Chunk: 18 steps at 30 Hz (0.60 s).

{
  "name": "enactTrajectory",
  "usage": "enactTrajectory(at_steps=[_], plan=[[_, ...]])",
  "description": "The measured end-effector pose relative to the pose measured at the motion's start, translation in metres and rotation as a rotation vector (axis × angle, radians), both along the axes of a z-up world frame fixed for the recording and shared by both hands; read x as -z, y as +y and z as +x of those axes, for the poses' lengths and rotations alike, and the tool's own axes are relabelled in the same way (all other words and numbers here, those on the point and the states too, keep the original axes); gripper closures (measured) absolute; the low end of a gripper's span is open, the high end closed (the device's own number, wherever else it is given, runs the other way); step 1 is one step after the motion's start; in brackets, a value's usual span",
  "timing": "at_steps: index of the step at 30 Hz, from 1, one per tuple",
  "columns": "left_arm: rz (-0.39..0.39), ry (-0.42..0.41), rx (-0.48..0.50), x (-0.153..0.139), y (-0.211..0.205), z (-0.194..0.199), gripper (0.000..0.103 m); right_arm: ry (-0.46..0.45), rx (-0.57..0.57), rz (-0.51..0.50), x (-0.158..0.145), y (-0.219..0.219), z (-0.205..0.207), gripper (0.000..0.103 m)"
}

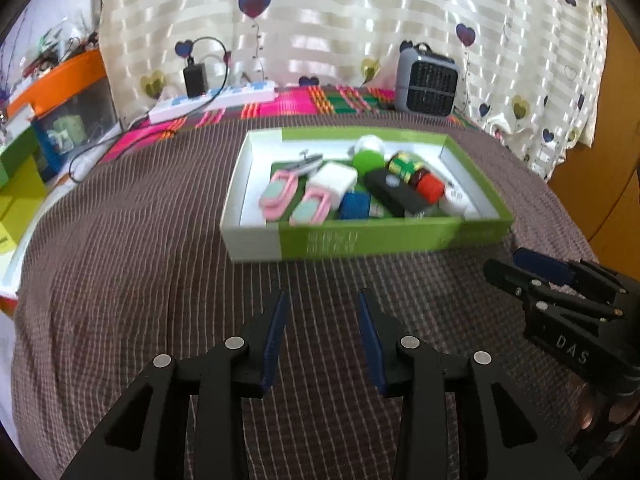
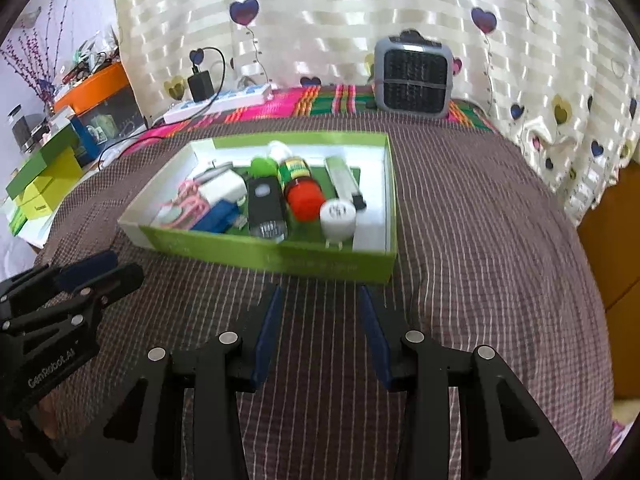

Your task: Organize rigid objects

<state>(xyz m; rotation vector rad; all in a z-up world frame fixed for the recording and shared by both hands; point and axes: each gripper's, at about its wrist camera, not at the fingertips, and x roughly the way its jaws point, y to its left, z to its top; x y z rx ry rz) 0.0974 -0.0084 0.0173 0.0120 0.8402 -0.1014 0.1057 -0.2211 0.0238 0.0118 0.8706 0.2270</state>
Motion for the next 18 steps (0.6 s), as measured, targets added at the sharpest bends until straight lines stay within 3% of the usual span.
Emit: enactTrajectory(at_steps=[7,13,18], plan=[[0.004,0.05,-0.024,0.02,0.001,-0.006,0.067,0.044,0.012,-0.022,0.018,-0.002,-0.009,0.061],[0.018,0.045,-0.026,0.023,0.0,-0.007,0.067,0.039,0.012,-0.051,0.02,-0.001,-0.013,0.061],[0.019,0.031,-0.028,0.025,-0.004,-0.006,0.06,0.029,0.025,-0.08,0.021,0.0,-0.015,0.059]])
